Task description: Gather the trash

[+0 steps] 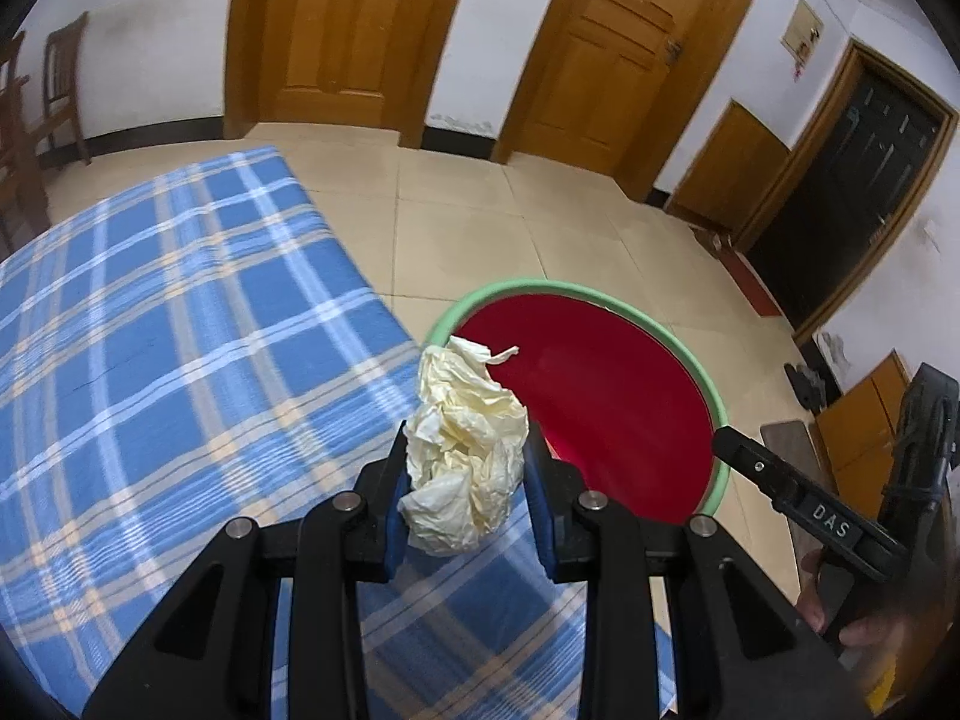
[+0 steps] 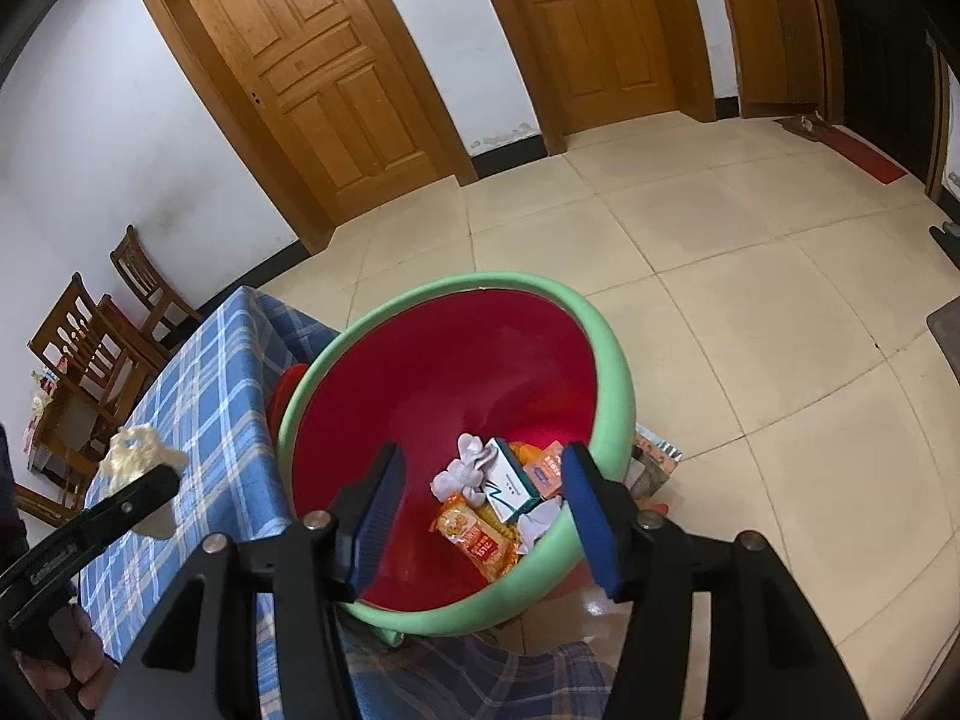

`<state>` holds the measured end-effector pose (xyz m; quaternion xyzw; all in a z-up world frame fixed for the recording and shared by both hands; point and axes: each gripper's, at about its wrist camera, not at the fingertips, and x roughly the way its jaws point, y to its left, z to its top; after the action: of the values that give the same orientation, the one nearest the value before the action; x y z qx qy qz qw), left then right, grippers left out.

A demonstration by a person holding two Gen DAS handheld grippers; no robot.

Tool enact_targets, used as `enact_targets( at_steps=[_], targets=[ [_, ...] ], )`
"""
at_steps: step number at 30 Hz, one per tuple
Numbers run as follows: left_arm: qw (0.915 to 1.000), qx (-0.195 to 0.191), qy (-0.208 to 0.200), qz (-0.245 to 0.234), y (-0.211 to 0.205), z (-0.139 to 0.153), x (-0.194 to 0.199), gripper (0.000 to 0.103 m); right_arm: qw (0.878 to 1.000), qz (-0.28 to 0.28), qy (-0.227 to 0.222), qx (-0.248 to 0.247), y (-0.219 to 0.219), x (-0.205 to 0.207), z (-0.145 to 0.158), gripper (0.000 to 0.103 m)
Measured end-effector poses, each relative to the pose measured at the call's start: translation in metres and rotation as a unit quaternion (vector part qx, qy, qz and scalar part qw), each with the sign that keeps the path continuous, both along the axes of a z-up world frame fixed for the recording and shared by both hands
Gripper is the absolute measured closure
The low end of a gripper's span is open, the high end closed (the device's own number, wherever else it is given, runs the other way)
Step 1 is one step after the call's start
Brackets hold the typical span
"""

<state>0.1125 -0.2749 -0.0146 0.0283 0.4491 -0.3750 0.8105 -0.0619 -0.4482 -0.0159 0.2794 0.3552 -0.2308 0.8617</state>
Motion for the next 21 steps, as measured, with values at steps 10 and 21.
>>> enact_targets(
  at_steps=[10,21],
  targets=[
    [0.9988,0.024,-0.011,-0.042,-0.045,-0.007,0.004,0.07,1.0,-0.006,-0.001,0.002,-0.006,-0.006,-0.003,0.044],
    [0.9981,0.025,-0.021,-0.052,-0.058,-0.004,0.001,0.046,1.0,-0.013,0.002,0.006,-0.011,-0.009,-0.005,0.043]
  ],
)
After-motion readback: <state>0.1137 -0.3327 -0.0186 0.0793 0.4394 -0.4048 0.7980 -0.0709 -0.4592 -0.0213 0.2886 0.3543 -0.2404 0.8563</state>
